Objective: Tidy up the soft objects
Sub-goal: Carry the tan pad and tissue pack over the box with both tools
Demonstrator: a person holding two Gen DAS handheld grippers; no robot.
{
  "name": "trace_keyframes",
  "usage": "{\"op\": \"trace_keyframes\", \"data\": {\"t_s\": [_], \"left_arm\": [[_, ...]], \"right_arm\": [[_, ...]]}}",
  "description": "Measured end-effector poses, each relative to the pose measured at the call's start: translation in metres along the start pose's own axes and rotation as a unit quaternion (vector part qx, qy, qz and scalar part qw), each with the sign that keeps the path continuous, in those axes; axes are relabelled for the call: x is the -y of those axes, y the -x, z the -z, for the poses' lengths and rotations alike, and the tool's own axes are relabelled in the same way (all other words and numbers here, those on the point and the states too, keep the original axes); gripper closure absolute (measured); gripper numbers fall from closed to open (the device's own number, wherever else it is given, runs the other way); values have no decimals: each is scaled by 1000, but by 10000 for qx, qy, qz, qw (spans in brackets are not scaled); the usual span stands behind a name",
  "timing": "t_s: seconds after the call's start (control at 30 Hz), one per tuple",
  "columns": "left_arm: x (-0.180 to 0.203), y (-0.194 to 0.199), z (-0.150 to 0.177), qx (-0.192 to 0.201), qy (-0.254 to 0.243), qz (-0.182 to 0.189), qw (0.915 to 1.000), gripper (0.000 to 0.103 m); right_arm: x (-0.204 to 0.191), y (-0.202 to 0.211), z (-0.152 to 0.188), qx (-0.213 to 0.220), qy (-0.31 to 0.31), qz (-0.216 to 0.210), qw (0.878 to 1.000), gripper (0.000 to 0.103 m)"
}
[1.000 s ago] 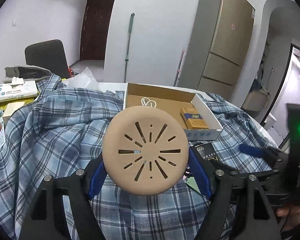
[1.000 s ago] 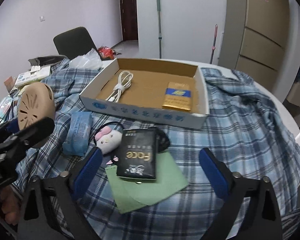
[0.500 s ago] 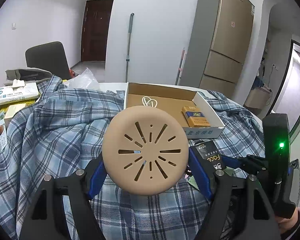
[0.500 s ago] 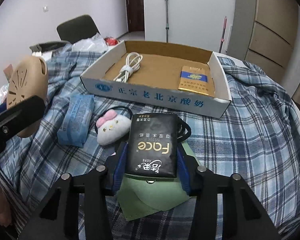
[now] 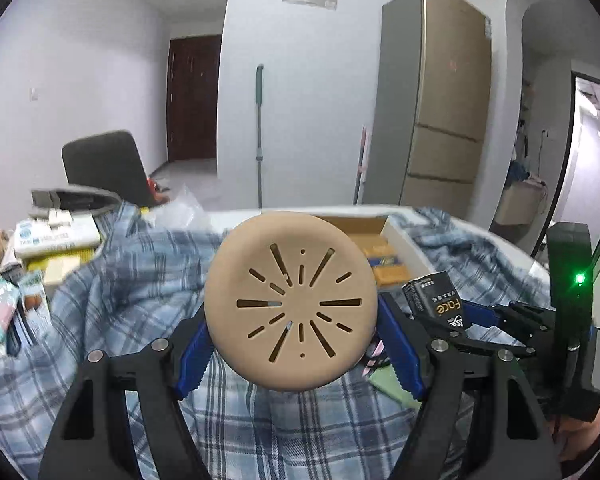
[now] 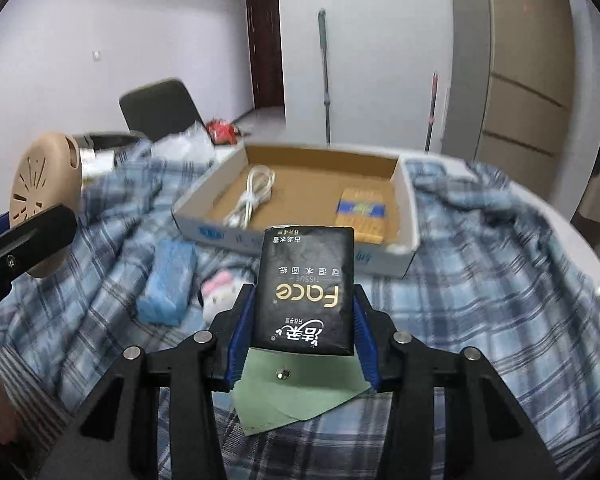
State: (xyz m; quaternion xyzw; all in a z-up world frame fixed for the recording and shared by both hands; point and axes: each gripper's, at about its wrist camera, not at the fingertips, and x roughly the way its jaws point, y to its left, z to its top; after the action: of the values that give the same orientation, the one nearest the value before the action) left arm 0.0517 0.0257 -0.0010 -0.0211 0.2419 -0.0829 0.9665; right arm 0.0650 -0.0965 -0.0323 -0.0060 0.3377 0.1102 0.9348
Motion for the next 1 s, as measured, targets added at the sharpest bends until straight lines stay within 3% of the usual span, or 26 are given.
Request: {"op": "trace_keyframes", "data": {"t_s": [0.17,0.27,0.33,0.6,0.83,1.0], "left_arm": [[9,26,-39,538,-25,52,9985,25],[11,32,-64,763,60,229,9968,25],[15,34,-81,984,9,179,9950,25],[26,35,-139,1519,-15,260,9880,25],[36,4,-154,1325,-157,282,9907,25],[32,-33,-145,868,-187,276,9957,25]], "right_arm": [[15,42,-35,517,-139,-207,9984,58],[15,70,-63,1070,-34,138,9942,58],[16,87,-83,1456,-17,124,9893,58],[27,112,-145,2168,-17,-23,9762,58],[33,99,-167,2375,16,75,9714,58],[43,64,-162,1989,-48,135,9799,58]]}}
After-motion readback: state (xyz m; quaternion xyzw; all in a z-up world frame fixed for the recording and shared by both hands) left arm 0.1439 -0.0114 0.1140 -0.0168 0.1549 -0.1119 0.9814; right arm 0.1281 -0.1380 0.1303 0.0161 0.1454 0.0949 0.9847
